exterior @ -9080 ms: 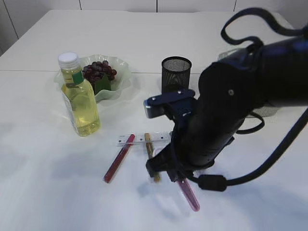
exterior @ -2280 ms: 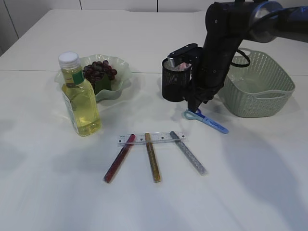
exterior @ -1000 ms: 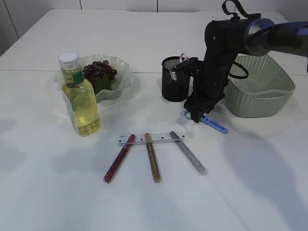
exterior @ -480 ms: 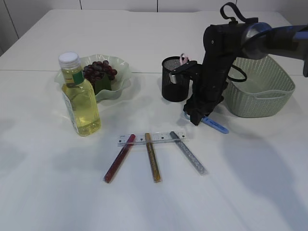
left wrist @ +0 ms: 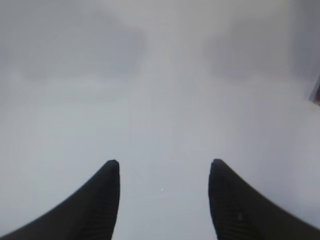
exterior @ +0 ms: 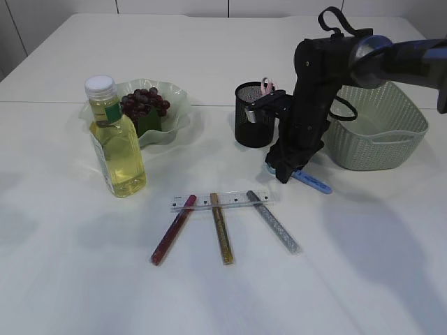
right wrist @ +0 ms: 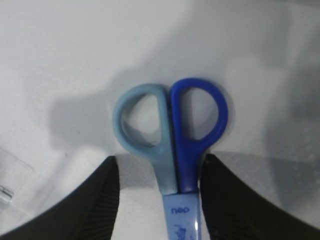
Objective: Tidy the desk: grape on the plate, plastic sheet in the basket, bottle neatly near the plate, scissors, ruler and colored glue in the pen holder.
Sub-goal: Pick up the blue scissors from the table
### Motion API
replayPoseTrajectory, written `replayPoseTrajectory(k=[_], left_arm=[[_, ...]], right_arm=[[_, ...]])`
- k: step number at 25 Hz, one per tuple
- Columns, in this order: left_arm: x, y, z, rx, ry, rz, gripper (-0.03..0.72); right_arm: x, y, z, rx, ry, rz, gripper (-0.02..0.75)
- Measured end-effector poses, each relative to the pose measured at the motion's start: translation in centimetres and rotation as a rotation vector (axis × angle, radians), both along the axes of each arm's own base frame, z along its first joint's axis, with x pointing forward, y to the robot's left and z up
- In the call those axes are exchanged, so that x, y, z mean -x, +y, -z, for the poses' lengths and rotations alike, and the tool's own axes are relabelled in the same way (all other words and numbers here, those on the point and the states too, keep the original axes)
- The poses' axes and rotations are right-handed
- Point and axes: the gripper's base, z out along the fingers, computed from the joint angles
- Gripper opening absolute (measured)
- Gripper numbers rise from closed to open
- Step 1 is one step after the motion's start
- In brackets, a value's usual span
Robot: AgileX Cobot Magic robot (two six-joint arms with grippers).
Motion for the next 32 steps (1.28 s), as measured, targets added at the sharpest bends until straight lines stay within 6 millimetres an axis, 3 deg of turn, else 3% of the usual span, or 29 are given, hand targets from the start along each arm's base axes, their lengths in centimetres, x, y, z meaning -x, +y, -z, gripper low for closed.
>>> replayPoseTrajectory(k=[7, 16, 32], left_arm=[[0.0, 0.0, 0.0, 0.0, 0.0, 0.0, 0.405], [0.0, 0.0, 0.0, 0.0, 0.0, 0.0, 0.397], [0.0, 0.03, 0.0, -0.004, 0.0, 0.001, 0.393]], right_arm=[[0.02, 0.07, 0.39, -0.004, 0.016, 0.002, 0.414], [0.11, 0.11, 0.4, -0.015, 0.034, 0.008, 0.225], [0.36, 0.45, 0.39, -0.054, 0.063, 0.022, 0.202]])
